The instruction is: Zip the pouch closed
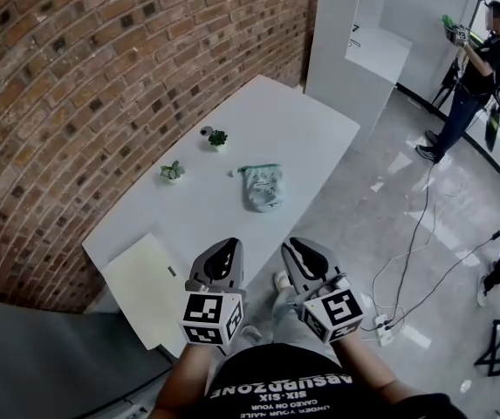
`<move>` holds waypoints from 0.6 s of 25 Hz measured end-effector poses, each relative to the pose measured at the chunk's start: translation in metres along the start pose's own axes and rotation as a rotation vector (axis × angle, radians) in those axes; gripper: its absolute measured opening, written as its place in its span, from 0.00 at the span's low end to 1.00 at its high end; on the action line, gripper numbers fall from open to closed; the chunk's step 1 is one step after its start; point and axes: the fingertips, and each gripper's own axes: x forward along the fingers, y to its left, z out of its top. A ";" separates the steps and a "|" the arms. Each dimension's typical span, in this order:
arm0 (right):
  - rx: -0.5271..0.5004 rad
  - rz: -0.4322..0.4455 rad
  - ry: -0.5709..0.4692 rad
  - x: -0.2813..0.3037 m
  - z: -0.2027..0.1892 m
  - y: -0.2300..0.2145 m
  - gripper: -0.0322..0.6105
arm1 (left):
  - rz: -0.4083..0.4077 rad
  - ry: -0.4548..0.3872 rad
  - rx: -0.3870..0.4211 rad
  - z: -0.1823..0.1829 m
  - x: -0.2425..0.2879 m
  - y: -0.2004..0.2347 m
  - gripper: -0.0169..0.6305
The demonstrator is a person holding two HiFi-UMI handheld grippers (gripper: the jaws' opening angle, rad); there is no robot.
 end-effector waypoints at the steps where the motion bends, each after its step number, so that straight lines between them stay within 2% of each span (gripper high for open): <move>1: 0.003 0.011 0.010 0.007 -0.001 -0.006 0.15 | 0.004 -0.002 -0.001 0.002 0.007 0.002 0.04; 5: 0.006 0.058 0.045 0.033 0.000 -0.034 0.20 | 0.023 -0.018 -0.022 0.014 0.038 0.013 0.06; 9: 0.002 0.076 0.071 0.055 0.000 -0.067 0.20 | 0.044 -0.002 -0.035 0.017 0.072 0.022 0.18; 15: -0.021 0.094 0.084 0.091 0.007 -0.114 0.20 | 0.076 0.033 -0.017 0.021 0.122 0.034 0.18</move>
